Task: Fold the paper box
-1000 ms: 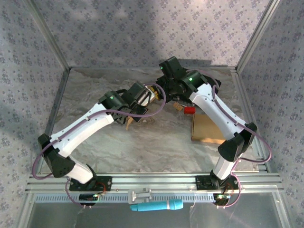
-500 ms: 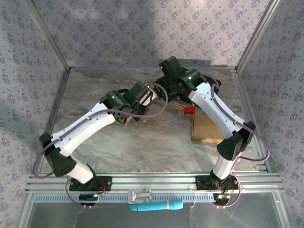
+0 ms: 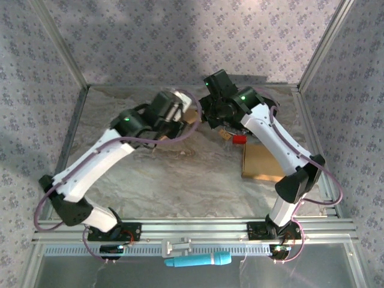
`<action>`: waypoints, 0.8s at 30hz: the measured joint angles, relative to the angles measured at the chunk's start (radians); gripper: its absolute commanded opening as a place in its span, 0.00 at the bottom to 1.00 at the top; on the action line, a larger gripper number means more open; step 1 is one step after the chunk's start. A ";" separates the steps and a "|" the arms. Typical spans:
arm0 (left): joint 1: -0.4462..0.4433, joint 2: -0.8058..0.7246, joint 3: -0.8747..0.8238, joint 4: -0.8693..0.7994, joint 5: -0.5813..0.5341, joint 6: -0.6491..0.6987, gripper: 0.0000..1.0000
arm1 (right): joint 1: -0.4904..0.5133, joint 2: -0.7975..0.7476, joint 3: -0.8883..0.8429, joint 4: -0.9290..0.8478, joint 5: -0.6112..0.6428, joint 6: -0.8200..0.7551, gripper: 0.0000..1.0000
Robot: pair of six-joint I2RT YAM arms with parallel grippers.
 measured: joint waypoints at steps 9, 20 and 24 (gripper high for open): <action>0.410 -0.342 -0.119 0.339 0.276 -0.346 0.70 | 0.050 -0.224 0.006 -0.119 0.072 0.170 0.00; 0.634 -0.120 -0.161 0.233 0.537 -0.637 0.51 | -0.015 0.104 0.205 -0.018 0.065 0.280 0.00; 0.644 -0.062 -0.166 0.177 0.631 -0.675 0.46 | -0.018 0.296 0.177 0.043 0.049 0.282 0.00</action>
